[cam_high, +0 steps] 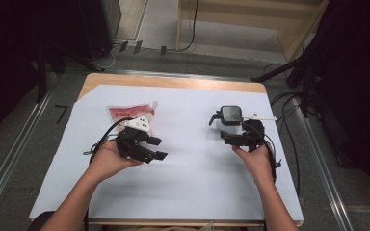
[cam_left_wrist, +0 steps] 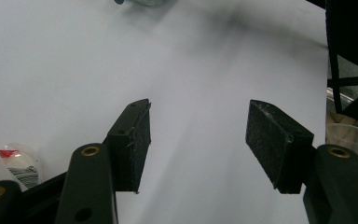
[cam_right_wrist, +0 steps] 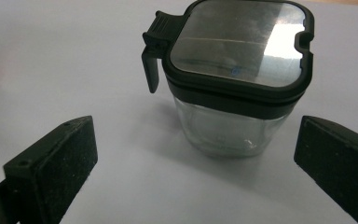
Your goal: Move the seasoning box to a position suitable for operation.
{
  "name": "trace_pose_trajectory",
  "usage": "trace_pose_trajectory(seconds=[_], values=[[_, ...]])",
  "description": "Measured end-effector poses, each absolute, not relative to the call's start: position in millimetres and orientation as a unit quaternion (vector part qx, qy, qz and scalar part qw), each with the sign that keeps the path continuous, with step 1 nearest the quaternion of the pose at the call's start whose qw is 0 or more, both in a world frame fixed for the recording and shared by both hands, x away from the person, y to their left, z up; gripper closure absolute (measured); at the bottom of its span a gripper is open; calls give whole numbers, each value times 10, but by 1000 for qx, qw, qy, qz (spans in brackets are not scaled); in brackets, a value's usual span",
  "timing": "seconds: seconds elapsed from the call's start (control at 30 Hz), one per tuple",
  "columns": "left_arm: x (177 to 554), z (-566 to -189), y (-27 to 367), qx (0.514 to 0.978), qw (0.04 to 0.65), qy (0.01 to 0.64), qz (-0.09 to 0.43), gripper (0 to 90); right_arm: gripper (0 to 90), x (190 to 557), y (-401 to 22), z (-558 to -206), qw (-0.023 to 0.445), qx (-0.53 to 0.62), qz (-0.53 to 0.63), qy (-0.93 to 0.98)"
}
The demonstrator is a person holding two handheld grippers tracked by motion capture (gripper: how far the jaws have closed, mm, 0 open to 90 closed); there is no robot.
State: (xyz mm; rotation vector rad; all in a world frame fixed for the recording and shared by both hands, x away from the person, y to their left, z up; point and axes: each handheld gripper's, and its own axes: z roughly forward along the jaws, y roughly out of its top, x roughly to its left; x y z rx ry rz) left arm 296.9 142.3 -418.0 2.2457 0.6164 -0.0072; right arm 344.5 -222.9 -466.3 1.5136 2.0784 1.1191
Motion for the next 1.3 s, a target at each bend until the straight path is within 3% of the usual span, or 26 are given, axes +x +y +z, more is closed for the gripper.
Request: trace_pose_trajectory(seconds=[0.53, 0.8, 1.3], values=[[2981, -4196, 1446, 889, 385, 247, 2, 417, 0, 3715, -2081, -4872, 216, 553, 371, 714], [2981, -4207, 1452, 888, 386, 249, 3, 420, 5, 3823, -2037, -5003, 217, 578, 380, 689], [2980, -4215, 1448, 886, 390, 249, -3, 421, 120, 3901, -2009, -5104, 277, 560, 400, 670]])
